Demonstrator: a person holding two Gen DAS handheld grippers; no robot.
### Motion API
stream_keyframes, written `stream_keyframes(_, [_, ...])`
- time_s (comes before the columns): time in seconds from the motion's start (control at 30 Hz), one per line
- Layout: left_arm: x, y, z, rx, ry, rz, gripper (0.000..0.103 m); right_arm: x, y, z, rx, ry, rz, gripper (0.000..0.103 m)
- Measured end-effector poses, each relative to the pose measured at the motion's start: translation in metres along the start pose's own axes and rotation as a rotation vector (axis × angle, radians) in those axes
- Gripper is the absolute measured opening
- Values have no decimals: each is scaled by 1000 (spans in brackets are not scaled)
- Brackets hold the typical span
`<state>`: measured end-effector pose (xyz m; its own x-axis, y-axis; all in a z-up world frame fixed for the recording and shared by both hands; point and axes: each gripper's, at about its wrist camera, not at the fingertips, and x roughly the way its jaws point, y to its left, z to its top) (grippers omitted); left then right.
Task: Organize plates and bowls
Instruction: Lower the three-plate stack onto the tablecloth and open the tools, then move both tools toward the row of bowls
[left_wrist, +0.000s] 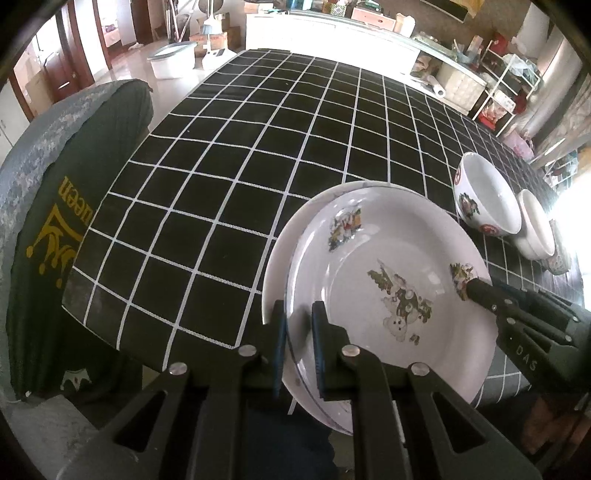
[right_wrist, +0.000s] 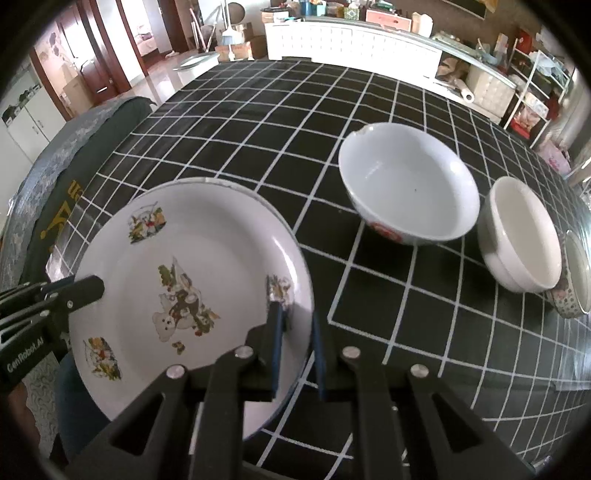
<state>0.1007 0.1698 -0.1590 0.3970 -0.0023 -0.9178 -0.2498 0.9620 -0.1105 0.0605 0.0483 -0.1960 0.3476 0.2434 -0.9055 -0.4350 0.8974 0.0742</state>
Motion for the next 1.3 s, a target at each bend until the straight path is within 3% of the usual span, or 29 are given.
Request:
stream_keyframes(0.57, [-25, 2, -14, -10, -35, 38, 11, -21, -11, -18, 55, -10, 75, 19])
stream_keyframes(0.93, [-56, -34, -22, 57, -84, -65, 11, -56, -32, -31, 114, -71, 45, 19])
stream_keyframes(1.3, [-88, -98, 0, 188, -126, -162, 11, -118, -68, -22, 131, -212, 10, 19])
